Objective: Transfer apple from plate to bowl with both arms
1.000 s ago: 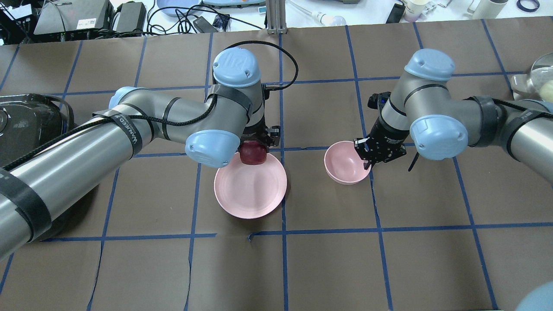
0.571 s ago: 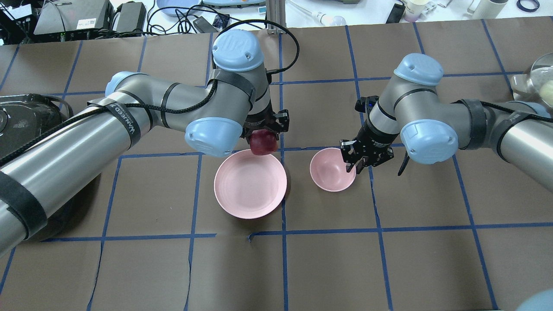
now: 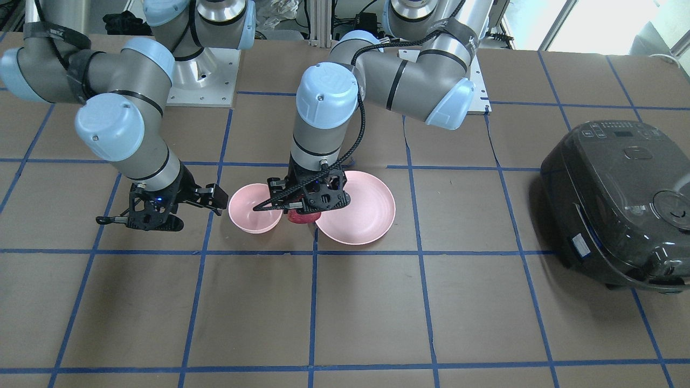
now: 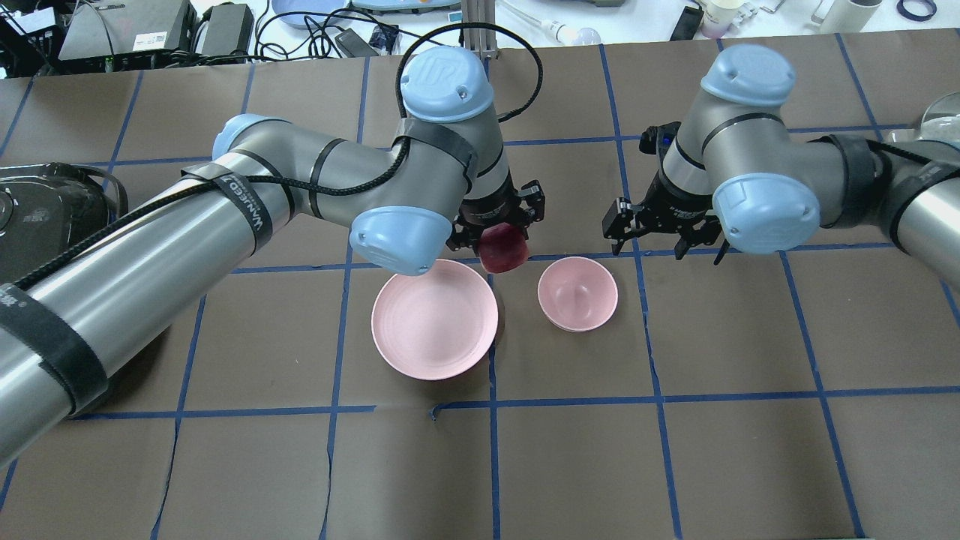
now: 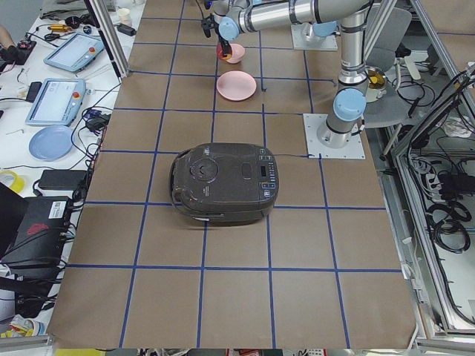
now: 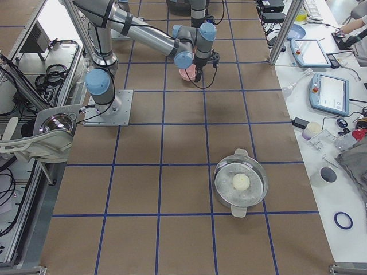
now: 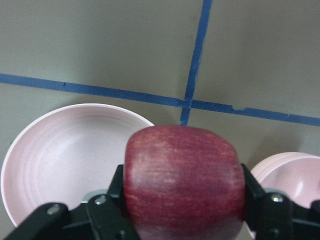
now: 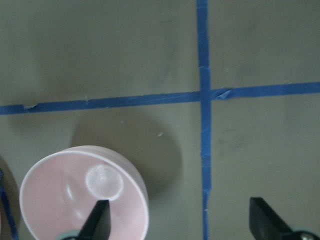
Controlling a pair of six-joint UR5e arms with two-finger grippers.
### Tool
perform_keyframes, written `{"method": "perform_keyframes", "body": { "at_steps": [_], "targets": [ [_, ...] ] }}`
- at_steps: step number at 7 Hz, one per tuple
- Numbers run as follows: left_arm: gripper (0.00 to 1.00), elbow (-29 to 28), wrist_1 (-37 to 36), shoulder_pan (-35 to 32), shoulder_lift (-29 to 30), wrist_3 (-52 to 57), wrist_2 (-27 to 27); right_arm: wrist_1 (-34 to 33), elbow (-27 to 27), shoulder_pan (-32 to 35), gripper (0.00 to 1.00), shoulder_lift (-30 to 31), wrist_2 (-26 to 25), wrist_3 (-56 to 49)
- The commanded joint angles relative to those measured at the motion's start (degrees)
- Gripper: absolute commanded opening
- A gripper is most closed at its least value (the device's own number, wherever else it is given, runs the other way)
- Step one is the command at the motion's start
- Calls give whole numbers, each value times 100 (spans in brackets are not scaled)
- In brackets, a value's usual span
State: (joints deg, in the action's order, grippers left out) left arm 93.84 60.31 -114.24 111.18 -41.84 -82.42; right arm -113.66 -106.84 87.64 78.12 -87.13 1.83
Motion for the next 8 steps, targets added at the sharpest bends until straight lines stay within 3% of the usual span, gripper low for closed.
{"method": "perform_keyframes", "body": {
  "at_steps": [1, 4, 7, 8],
  "targets": [
    [0, -147, -133, -483, 192, -1042, 418, 464, 417, -324, 100, 141, -340, -43],
    [0, -121, -432, -740, 667, -1266, 429, 1641, 1111, -713, 100, 484, -340, -96],
    [0, -130, -573, -749, 1001, -1283, 437, 1654, 1157, -888, 100, 529, -391, -96],
    [99, -130, -582, -749, 1002, -1214, 429, 1645, 1157, -889, 100, 529, -410, -96]
  ]
}}
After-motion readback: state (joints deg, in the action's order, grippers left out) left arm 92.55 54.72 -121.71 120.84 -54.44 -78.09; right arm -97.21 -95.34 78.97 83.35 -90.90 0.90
